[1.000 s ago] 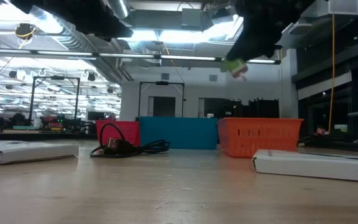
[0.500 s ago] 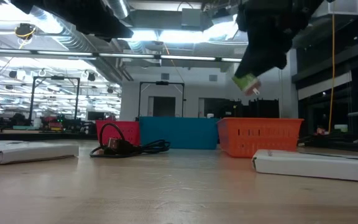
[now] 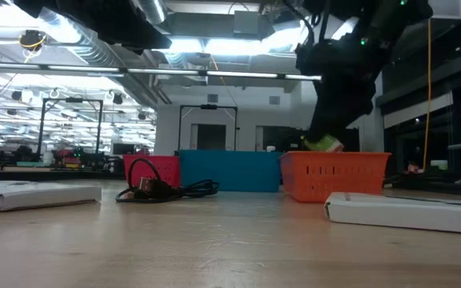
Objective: Pick and place items into bin
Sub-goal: Put the green charger adapter into the orange bin, then put the left card reader box into the blue bin
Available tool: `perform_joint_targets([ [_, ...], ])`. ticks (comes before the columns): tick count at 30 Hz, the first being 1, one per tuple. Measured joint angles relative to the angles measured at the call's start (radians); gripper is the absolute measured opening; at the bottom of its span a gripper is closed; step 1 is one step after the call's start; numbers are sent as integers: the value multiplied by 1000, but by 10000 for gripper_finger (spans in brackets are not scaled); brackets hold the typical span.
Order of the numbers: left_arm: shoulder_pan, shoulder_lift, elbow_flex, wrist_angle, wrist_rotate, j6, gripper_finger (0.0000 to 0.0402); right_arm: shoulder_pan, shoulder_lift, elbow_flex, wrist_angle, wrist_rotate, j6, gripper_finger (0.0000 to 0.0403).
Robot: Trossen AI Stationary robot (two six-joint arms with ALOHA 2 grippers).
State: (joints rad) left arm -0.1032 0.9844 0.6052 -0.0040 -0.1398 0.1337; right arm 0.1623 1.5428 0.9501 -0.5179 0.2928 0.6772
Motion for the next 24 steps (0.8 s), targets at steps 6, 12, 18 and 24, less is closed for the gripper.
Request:
perform_joint_targets([
  [6,0,0,0,0,0,-15,3,0,59,0,4,0,0,114],
  [12,0,0,0,0,0,-19,2,-6,85,0,4,0,2,141],
  [18,0,0,0,0,0,-19,4,-19,88,0,0,1,-1,176],
  [24,0,0,0,0,0,-19,1,-31,83,0,-1,1,-53,163],
])
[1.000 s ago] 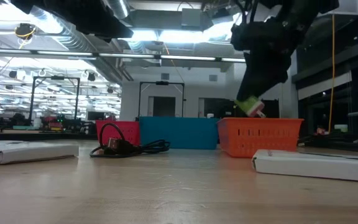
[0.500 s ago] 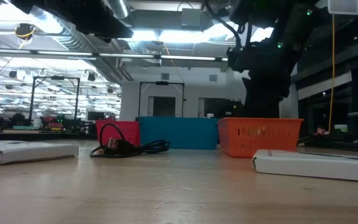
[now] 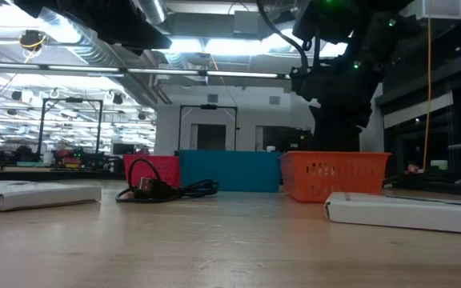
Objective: Pick and place items into bin
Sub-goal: Put the left card reader box into the blue bin
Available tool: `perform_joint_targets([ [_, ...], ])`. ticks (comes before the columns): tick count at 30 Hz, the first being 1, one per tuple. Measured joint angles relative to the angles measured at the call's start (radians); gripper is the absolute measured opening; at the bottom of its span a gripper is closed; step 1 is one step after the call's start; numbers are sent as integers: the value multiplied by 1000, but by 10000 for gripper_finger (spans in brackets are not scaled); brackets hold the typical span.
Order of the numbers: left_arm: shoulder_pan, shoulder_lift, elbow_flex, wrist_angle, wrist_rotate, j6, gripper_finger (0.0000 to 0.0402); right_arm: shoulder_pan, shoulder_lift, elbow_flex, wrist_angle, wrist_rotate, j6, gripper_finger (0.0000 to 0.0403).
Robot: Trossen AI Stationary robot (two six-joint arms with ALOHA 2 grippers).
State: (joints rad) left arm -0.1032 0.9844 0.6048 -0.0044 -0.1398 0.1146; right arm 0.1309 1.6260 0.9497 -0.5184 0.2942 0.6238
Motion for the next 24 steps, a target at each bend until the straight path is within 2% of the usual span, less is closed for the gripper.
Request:
perform_joint_targets([
  [14,0,0,0,0,3,-24,6,9,-182,0,22,14,-122,94],
  [24,0,0,0,1,3,-26,3,97,-190,0,296,39,-412,60],
])
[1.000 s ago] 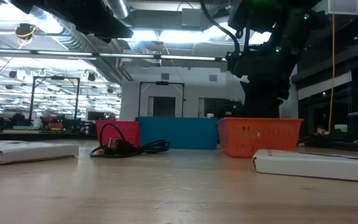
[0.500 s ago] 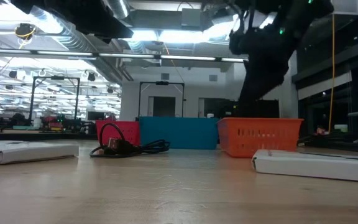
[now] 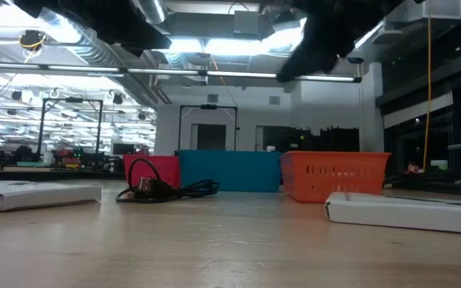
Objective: Pick and place items into bin
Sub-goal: Put the left card reader box into the blue bin
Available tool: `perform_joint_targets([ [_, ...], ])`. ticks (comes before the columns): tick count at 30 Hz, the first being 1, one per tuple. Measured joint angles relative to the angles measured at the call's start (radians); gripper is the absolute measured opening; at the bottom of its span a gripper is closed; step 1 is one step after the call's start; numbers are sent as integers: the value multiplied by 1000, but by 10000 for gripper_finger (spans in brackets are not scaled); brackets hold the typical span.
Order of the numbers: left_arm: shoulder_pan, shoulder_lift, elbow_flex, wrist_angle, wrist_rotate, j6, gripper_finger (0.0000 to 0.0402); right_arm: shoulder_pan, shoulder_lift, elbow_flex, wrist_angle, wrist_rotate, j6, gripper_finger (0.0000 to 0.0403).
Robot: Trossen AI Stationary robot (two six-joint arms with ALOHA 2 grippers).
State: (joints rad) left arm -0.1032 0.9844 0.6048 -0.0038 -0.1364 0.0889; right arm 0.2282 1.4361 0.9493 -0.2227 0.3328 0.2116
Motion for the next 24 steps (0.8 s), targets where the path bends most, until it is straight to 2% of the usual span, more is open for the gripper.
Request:
perform_joint_targets([
  [6,-29,0,0,-26,0,-76,2,55,4,-47,270,-22,-178,52],
  [12,-120,0,0,-101,-11,-171,2,55,5,-60,326,-39,-198,52],
  [17,-223,0,0,-157,-83,-287,2,30,44,-60,453,-41,-249,52],
  [24,-357,10,79,-441,-203,-570,2,-18,177,-56,691,-200,-348,52],
])
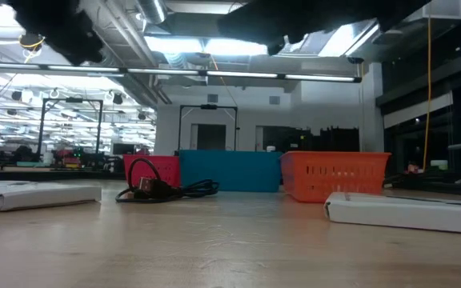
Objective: Pick and place items into bin
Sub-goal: Put the left card reader box into the blue bin
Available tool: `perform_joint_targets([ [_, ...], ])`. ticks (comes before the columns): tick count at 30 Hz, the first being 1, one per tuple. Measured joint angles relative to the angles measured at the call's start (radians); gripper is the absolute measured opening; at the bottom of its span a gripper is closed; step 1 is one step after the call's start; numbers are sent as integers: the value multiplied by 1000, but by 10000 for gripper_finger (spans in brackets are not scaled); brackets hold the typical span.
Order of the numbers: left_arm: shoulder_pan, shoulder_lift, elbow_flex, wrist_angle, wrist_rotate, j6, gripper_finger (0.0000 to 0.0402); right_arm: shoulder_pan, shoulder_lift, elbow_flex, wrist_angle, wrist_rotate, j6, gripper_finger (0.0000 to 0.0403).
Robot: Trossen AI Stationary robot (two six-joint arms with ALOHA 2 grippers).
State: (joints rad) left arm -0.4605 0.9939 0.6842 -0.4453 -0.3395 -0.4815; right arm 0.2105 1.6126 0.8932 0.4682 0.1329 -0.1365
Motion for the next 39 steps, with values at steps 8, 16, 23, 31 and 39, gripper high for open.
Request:
perform_joint_targets([
  [8,-105,78,65,-180,53,-281,2,-46,138,151,-43,-102,-34,63],
  [16,-162,191,72,-248,126,-432,2,-52,306,409,-278,-109,-157,92],
  [23,-187,232,73,-313,198,-510,2,-52,377,475,-326,-109,-161,97],
  [31,-195,279,73,-369,200,-545,2,-48,384,475,-325,-109,-188,98],
  [39,-195,347,73,-375,238,-538,2,-17,384,474,-342,-110,-224,98],
])
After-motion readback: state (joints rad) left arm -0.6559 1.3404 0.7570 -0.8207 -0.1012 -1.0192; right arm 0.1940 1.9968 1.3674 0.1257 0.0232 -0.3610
